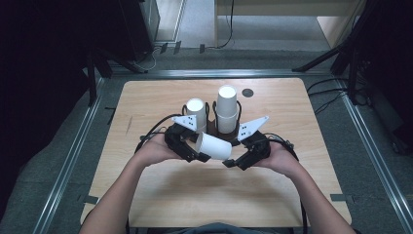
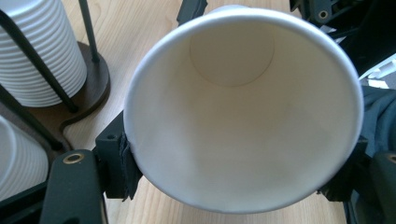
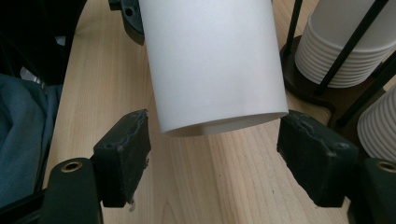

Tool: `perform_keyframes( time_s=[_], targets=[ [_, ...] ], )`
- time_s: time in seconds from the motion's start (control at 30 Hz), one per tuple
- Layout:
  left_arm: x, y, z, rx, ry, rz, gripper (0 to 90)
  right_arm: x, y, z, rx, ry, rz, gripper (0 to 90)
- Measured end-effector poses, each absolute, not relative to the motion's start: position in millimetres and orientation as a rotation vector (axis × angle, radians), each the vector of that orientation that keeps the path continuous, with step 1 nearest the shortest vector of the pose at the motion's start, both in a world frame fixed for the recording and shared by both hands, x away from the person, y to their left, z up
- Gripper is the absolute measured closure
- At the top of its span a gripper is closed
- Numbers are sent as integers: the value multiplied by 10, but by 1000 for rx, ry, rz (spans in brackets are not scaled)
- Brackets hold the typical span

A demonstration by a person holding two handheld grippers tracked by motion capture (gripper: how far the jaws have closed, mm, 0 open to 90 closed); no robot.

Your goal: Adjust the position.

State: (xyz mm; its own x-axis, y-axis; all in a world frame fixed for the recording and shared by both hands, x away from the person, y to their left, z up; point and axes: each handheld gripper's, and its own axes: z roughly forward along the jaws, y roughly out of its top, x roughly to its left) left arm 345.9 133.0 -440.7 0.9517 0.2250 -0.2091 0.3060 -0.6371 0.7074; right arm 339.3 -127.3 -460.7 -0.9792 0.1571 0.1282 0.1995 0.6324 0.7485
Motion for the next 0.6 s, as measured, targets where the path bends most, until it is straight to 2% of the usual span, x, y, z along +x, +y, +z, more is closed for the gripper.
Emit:
perform_keyframes(
  time_s=[0.4, 0.6],
  targets=[
    [3571, 1179, -4260, 2414, 349, -99, 245, 3431, -1285, -4618, -360, -2822, -1294, 252],
    [3603, 1120, -4309, 2467, 364, -116, 245, 3446, -1289, -4629, -365, -2830, -1294, 253]
  ],
)
